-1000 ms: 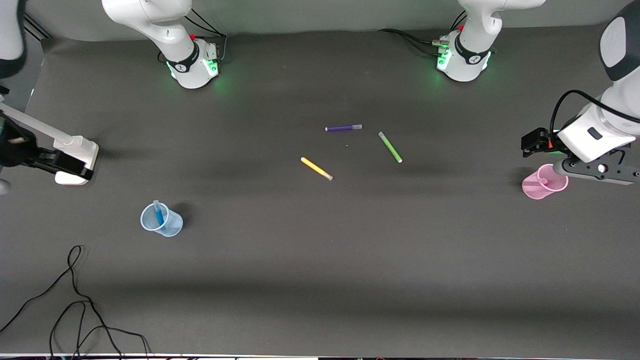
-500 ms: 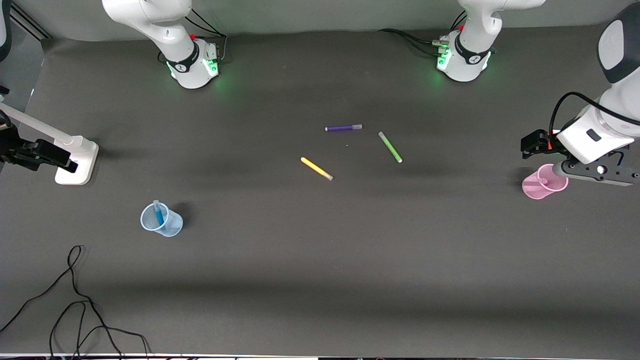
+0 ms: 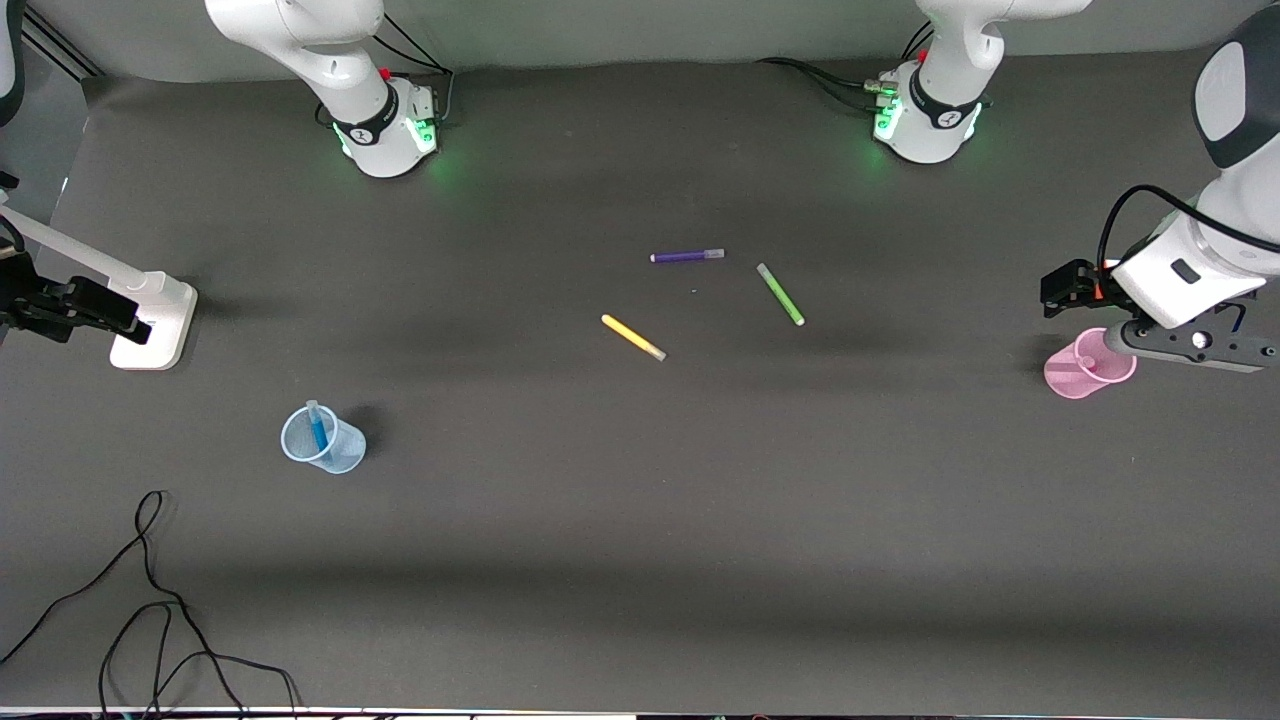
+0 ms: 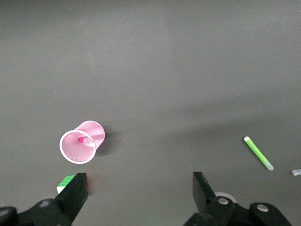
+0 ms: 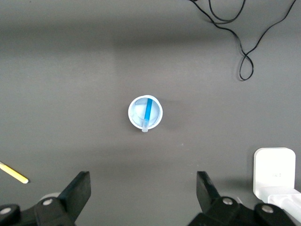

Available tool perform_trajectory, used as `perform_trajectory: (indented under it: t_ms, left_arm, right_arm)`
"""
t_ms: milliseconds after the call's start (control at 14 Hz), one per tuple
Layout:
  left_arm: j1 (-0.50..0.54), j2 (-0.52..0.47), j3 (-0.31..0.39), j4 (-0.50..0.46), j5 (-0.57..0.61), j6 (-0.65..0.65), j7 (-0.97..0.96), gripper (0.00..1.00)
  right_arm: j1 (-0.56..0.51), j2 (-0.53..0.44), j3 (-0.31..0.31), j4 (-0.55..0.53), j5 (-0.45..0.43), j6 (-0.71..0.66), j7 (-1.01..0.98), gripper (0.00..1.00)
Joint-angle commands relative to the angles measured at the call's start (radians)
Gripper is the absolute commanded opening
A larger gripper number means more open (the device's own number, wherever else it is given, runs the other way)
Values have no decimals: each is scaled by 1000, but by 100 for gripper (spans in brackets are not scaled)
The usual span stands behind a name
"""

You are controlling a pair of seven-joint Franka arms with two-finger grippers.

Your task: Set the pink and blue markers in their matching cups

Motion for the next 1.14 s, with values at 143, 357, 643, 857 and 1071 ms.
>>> perform_trajectory:
  t_ms: [143,357,643,857,1071]
  left_arm:
    - [0,-25,0,-23,5,11,-6,99]
    - [2,-25,1,-23,4,10,-6,99]
    - [2,-25,1,-23,4,10,-6,99]
    - [2,-25,1,-25,4,10,-6,99]
    - [2,-25,1,-23,4,10,-6,99]
  right_arm:
    - [-15,-39,19,-24,-28,-24,-28,100]
    - [-15,-39,19,-22,-28,-32,-63,100]
    - [-15,-39,17,-22,-28,-38,-80,100]
    - [-15,-39,17,-21,-26,-49,-77,100]
    - [-15,-39,17,-21,-26,-49,-74,100]
